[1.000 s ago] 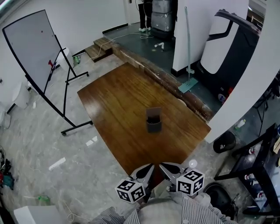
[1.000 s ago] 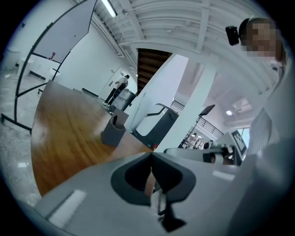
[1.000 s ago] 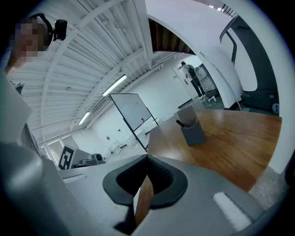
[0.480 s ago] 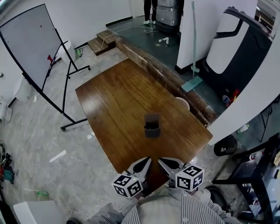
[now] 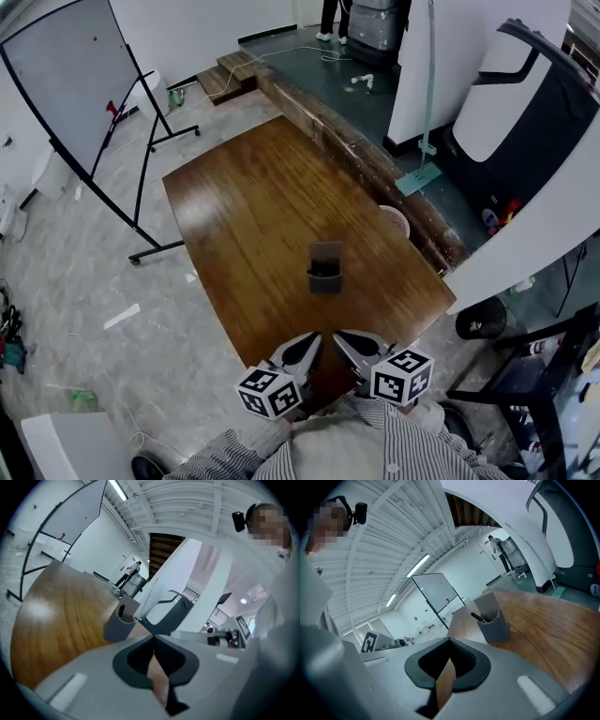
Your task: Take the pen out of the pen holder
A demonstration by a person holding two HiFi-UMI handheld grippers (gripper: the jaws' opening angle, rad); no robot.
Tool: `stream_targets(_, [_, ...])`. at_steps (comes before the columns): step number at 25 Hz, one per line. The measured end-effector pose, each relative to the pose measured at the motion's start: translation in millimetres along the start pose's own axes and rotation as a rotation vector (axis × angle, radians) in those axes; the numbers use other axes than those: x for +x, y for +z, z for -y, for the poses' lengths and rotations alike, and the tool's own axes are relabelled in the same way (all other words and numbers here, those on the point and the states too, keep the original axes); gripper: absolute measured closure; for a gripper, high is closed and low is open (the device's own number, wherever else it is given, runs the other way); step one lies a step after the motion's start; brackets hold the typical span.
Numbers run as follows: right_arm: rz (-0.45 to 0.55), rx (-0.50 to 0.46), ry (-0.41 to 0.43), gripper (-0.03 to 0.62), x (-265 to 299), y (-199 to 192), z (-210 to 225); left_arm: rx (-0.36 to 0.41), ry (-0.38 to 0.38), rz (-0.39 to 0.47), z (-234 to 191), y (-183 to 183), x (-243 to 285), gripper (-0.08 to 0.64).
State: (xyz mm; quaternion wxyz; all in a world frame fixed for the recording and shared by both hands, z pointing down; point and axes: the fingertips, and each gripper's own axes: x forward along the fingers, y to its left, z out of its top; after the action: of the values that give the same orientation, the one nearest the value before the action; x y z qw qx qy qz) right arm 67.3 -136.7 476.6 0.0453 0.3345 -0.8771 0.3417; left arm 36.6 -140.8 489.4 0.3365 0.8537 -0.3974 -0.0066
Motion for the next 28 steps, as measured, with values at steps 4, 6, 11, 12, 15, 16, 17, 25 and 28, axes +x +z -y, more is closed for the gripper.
stream_targets(4, [-0.016, 0.013, -0.001, 0.592, 2, -9, -4, -0.013, -0.001, 0.001, 0, 1, -2, 0.552])
stream_targets(6, [-0.013, 0.024, -0.01, 0.592, 1, -11, -4, -0.014, -0.01, -0.008, 1, 0, -2, 0.552])
stream_targets(11, [-0.002, 0.035, -0.031, 0.592, 0, -6, -3, -0.015, -0.029, -0.025, 3, 5, 1, 0.552])
stream_targets(12, [-0.003, 0.035, -0.033, 0.592, 1, -6, -2, -0.015, -0.03, -0.024, 2, 8, 1, 0.552])
stream_targets(15, [-0.007, 0.032, -0.041, 0.592, 3, -3, -1, -0.012, -0.029, -0.021, -2, 15, 1, 0.552])
stream_targets(16, [-0.008, 0.029, -0.044, 0.592, 4, -2, 0, -0.009, -0.03, -0.021, -3, 17, 1, 0.552])
stream_targets(17, [-0.008, 0.027, -0.046, 0.592, 6, -1, 1, -0.009, -0.029, -0.02, -5, 19, 1, 0.552])
stream_targets(25, [-0.025, 0.047, -0.063, 0.592, 21, -2, 7, -0.067, -0.016, -0.02, -22, 16, -1, 0.552])
stream_targets(28, [-0.036, 0.058, -0.051, 0.592, 27, -3, 10, -0.087, -0.013, -0.019, -31, 13, 3, 0.552])
